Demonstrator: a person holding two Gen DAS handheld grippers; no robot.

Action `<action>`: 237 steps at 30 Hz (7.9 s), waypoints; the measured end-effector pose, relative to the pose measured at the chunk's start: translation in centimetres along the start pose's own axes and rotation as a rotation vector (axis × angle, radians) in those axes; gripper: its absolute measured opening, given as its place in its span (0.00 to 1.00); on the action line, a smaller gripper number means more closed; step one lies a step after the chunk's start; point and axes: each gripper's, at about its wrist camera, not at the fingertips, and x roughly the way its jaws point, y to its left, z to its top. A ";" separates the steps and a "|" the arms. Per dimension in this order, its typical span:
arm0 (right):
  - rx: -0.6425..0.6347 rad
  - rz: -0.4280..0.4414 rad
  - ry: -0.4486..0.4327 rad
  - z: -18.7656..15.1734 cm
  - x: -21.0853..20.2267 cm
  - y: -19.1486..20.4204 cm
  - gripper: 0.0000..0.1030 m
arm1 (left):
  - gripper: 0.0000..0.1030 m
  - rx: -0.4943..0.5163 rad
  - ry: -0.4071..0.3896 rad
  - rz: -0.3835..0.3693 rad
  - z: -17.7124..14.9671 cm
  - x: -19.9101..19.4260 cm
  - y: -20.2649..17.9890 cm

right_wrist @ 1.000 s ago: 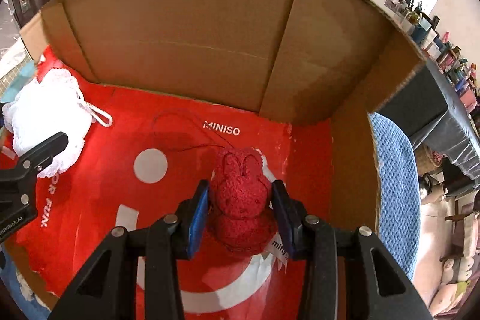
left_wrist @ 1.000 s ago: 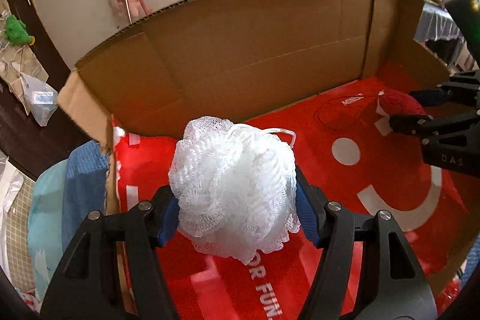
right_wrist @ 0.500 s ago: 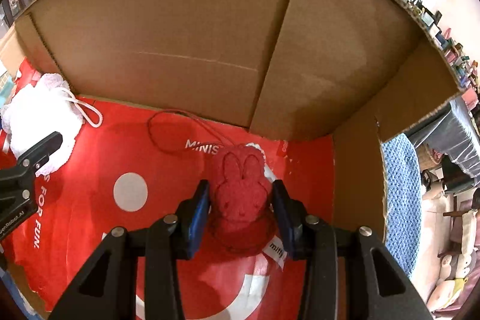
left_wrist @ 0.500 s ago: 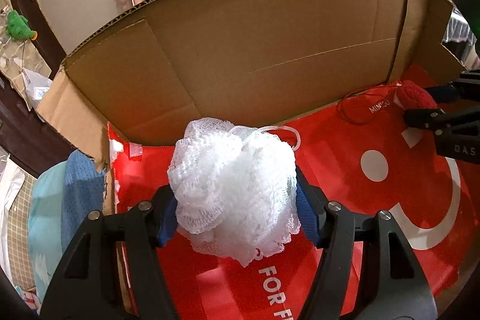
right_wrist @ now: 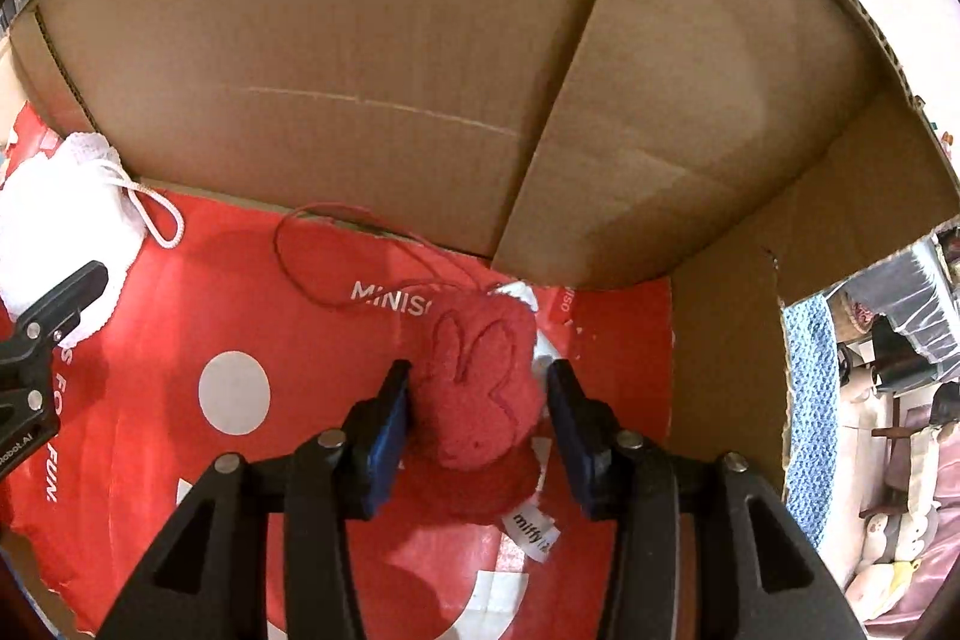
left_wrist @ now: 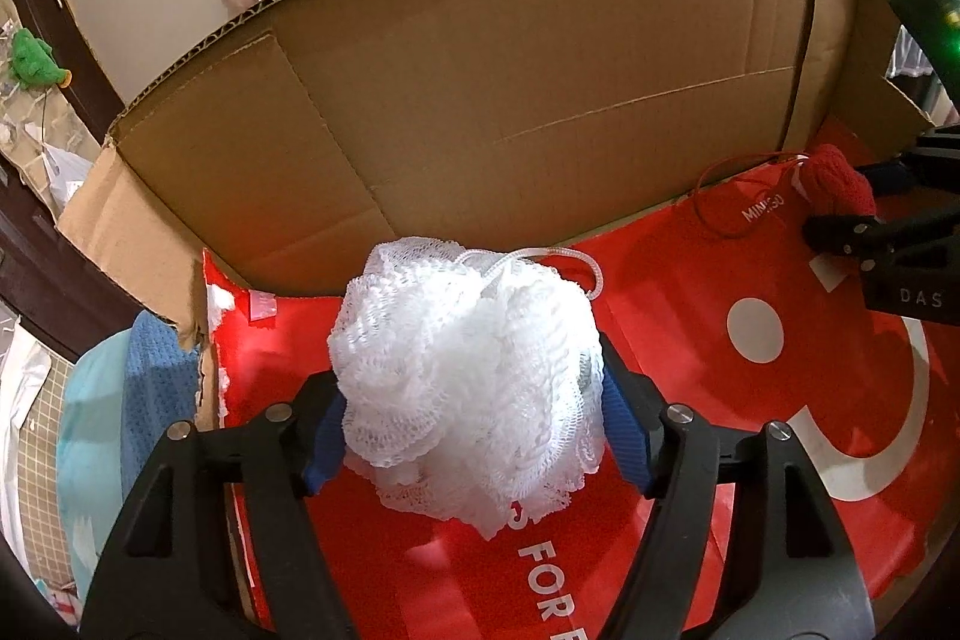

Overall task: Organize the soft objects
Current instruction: 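Open the left tool releasing the bath puff while the right tool releases the bunny in the box, then withdraw both tools from the box back toward the blanket, then grasp the cream crocheted scrunchie with the left tool while the right tool grasps the beige powder puff, then carry the scrunchie with the left tool while the right tool carries the powder puff into the box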

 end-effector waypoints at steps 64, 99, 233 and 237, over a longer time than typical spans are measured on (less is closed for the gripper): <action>0.037 0.023 -0.639 -15.7 -25.0 1.2 1.00 | 1.00 -0.190 -0.540 -0.165 -10.6 -25.2 1.0; 0.228 0.093 -0.537 -32.9 -14.3 4.4 1.00 | 1.00 -0.237 -0.410 -0.184 -26.0 -20.7 -4.6; -0.013 0.295 -0.419 -11.2 -11.7 1.6 0.50 | 0.29 0.020 -0.280 -0.376 -6.6 -14.7 -1.2; -0.032 0.346 -0.338 -7.1 -8.9 1.2 0.50 | 0.29 0.064 -0.220 -0.361 -3.0 -11.6 -1.9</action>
